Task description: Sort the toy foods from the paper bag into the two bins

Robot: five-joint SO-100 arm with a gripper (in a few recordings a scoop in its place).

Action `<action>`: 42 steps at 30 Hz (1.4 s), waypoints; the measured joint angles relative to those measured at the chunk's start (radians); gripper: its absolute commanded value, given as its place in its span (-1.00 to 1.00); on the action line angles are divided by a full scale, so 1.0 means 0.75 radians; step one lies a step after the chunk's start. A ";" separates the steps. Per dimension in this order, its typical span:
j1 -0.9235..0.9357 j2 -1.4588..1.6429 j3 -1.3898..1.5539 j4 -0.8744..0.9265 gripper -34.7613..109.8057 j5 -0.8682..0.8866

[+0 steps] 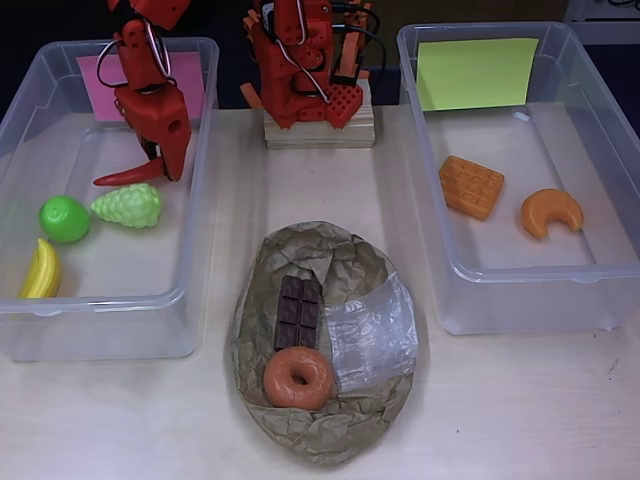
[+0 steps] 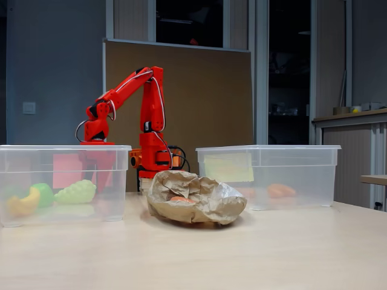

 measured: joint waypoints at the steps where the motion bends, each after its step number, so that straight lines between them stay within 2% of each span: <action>1: 0.000 0.000 -0.002 -0.010 -0.13 0.000; 10: 0.000 0.080 -0.043 0.078 0.04 -0.076; 21: 0.006 0.360 -0.221 0.096 0.04 -0.436; 32: -0.556 0.638 -0.354 0.160 -0.02 -0.599; 38: -0.939 0.499 -0.487 0.168 -0.15 -0.597; 42: -1.109 0.315 -0.583 0.168 -0.11 -0.562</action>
